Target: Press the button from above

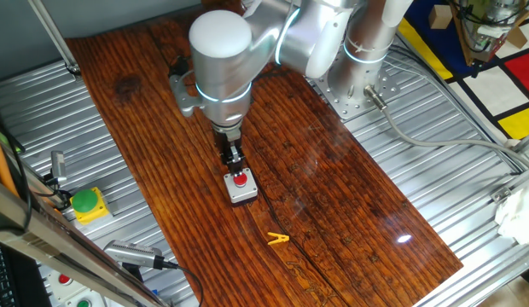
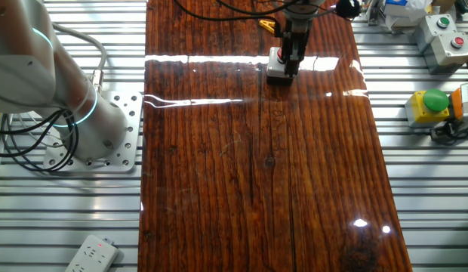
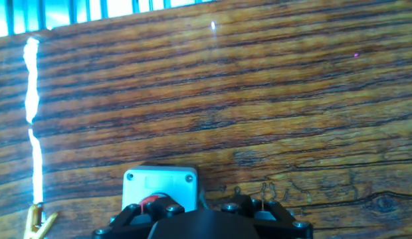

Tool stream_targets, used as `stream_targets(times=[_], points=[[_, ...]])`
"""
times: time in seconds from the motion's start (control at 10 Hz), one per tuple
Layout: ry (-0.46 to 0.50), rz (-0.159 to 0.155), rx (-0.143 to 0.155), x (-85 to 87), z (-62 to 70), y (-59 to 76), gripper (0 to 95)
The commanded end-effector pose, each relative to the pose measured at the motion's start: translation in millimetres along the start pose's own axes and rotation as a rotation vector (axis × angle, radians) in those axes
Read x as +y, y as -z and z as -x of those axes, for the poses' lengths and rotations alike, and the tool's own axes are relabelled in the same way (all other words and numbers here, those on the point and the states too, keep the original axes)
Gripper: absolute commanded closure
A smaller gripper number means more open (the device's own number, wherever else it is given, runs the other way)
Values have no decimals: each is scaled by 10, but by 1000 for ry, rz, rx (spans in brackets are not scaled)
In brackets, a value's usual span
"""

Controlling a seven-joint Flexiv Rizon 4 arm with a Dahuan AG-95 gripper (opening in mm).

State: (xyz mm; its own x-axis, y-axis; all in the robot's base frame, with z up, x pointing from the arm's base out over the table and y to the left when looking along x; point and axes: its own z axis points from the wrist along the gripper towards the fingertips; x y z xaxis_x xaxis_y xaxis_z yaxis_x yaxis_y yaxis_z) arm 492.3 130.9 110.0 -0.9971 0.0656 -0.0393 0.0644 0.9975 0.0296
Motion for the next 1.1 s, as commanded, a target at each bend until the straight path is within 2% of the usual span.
stream_targets(times=[0.1, 0.5, 0.6, 1.1], points=[[11, 0, -3, -11, -19, 7, 380], [39, 0, 8, -8, -20, 9, 380], [39, -2, 9, -8, -20, 9, 190], [34, -1, 21, -2, -18, 8, 190]])
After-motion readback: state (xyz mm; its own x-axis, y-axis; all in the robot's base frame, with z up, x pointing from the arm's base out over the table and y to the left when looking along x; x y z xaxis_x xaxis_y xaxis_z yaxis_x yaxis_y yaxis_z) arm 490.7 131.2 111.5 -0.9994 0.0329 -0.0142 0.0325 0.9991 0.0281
